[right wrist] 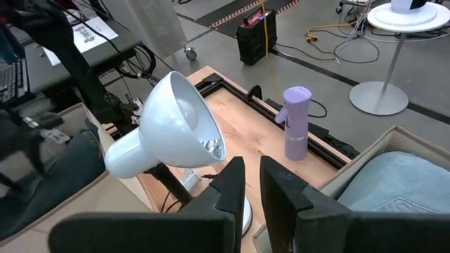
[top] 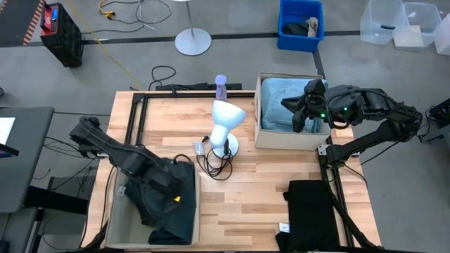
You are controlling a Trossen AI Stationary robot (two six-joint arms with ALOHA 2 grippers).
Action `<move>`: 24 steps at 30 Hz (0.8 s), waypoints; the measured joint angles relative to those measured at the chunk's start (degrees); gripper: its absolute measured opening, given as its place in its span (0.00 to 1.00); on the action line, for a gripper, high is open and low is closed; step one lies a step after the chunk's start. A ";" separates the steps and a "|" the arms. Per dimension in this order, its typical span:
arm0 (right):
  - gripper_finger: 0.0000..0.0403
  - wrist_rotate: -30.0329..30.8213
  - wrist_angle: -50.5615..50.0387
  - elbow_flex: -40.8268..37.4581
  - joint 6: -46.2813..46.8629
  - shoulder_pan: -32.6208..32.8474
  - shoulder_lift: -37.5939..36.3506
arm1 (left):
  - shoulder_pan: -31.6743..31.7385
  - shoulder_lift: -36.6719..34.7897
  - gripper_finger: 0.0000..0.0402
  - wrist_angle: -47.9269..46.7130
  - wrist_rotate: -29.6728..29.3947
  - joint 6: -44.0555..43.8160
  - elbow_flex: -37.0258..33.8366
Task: Sort clothes
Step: Put the dark blue pants into the bottom laundry organizer
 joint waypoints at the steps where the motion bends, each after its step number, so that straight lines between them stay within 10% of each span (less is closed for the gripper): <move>1: 0.16 0.02 0.00 0.00 0.00 0.00 0.00 | 0.04 0.29 0.38 -0.12 -0.45 0.48 -1.33; 15: 0.16 0.00 0.00 0.00 1.49 -0.09 0.00 | -0.47 0.44 0.42 21.44 5.53 -1.99 -31.09; 24: 0.16 0.00 0.01 0.00 0.29 -0.35 0.00 | 0.04 -1.45 0.53 19.93 10.33 -0.57 -26.78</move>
